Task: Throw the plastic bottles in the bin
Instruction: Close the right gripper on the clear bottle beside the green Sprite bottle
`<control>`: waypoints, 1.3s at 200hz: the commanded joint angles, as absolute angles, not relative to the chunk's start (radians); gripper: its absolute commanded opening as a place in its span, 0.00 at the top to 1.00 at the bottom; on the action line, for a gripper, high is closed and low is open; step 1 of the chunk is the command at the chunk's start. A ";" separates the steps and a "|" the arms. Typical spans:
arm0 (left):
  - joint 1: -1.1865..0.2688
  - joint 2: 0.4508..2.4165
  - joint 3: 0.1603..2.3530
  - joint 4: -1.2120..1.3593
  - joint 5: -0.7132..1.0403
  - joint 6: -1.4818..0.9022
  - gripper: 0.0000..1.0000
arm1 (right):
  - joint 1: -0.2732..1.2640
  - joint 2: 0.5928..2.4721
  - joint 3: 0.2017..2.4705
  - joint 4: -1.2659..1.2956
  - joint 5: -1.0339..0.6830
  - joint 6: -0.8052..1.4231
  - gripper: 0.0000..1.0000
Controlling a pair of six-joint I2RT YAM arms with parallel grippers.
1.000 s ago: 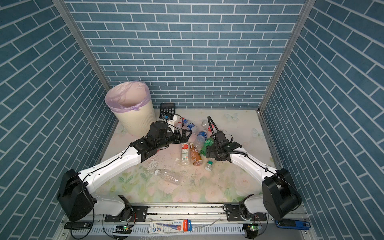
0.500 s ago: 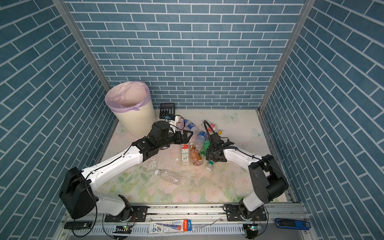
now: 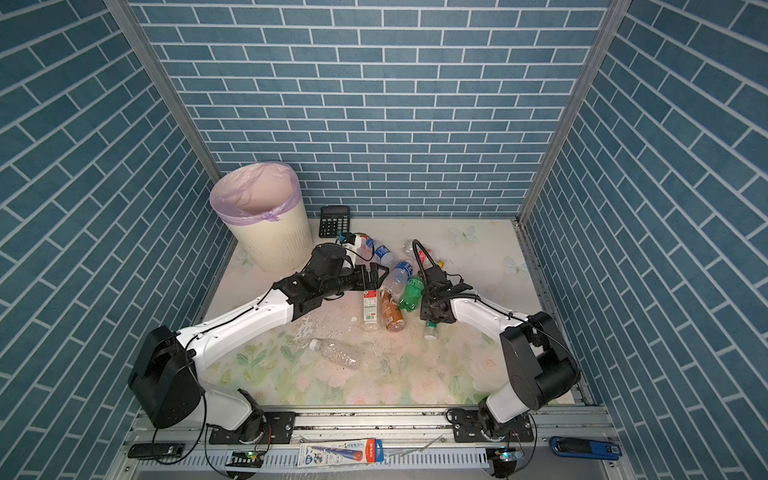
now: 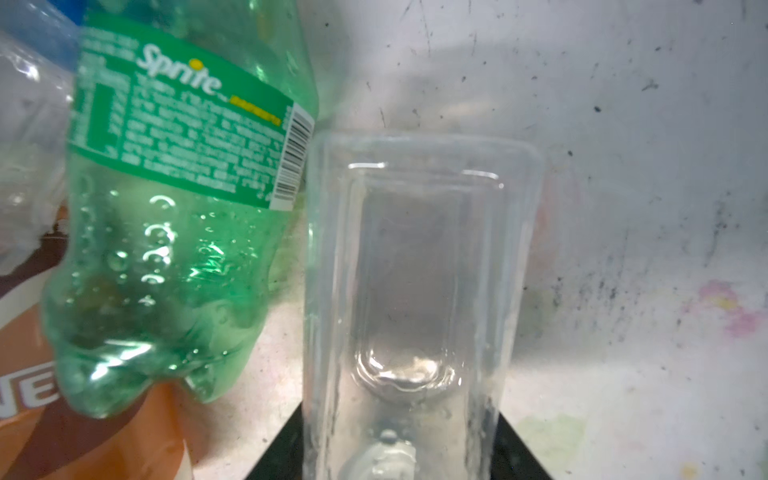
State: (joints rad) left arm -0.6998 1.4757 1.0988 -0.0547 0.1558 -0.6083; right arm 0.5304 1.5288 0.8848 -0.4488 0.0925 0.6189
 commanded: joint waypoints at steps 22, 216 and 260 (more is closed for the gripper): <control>-0.699 1.464 1.137 -0.076 0.136 -0.617 0.01 | 0.500 1.419 0.869 -0.503 0.088 0.559 0.58; -0.558 1.672 1.275 0.153 0.481 -0.866 0.01 | 0.461 1.396 1.212 -0.469 -0.155 0.428 0.60; -0.556 1.671 1.259 0.153 0.486 -0.866 0.01 | 0.294 1.261 1.020 -0.600 -0.033 0.425 0.61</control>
State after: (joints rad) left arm -0.5613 1.6634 1.2621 0.1314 0.4725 -0.8673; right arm 0.3737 1.3388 1.1233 -0.4767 -0.1467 0.4374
